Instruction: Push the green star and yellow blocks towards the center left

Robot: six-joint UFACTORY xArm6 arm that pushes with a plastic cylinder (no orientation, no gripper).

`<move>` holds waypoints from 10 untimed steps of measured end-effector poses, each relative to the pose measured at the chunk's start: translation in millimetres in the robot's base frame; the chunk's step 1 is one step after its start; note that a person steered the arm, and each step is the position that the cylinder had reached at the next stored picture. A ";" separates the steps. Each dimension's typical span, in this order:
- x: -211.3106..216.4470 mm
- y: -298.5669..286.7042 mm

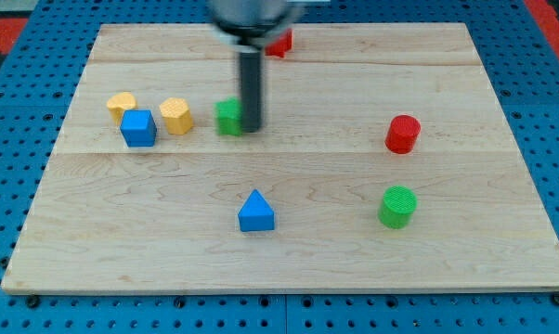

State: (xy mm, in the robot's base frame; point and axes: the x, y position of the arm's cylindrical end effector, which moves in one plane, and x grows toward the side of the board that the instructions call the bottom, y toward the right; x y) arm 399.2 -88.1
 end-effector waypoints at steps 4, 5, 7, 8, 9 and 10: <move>-46.2 -35.7; -46.2 -66.1; -126.7 -97.5; -119.6 -156.6; -80.4 -140.3; -77.2 -129.5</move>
